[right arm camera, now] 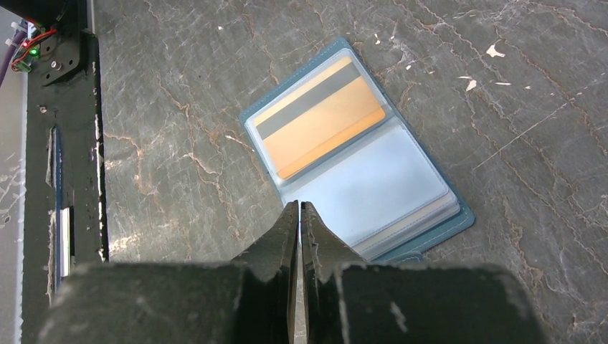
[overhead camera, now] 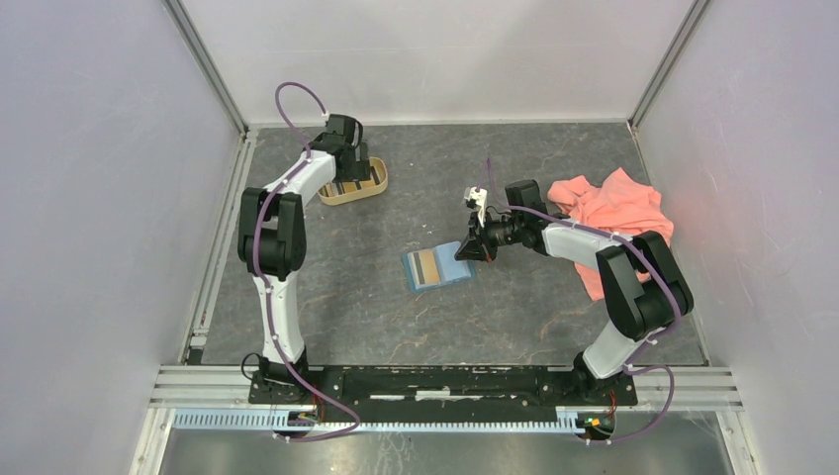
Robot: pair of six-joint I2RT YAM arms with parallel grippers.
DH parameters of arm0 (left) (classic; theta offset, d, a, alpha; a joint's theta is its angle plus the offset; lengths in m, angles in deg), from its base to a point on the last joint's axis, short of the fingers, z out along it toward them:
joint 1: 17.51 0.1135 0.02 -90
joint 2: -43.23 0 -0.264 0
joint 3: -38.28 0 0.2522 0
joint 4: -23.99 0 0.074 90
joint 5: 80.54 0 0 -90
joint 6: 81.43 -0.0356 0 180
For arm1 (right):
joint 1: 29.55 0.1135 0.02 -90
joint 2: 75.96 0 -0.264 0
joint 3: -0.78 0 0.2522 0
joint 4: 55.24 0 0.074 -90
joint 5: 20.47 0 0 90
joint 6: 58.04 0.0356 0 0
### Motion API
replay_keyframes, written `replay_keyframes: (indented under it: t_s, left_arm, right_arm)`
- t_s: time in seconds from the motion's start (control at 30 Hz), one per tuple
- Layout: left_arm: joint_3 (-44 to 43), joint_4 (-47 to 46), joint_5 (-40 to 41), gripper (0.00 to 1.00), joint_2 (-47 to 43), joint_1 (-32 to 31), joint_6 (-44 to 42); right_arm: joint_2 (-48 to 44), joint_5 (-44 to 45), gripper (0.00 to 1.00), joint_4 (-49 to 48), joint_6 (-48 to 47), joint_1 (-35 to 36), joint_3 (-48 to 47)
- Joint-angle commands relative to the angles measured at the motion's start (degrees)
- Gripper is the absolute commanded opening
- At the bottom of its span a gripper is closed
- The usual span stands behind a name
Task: Put the credit cards into the card holder
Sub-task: Pick up the credit card from the storage box.
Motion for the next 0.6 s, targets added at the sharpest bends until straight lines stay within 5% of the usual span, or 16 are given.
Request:
replay_keyframes:
  t_s: [0.0, 0.57]
  left_arm:
    - [1.36, -1.62, 0.19, 1.0, -2.74, 0.02, 3.31]
    - [1.55, 1.26, 4.21, 1.0, 0.41, 0.77, 8.65]
  right_arm:
    - [-0.05, -1.26, 0.08, 0.15, -0.6, 0.22, -2.26]
    - [-0.65, -1.44, 0.08, 0.52, -1.03, 0.13, -2.34]
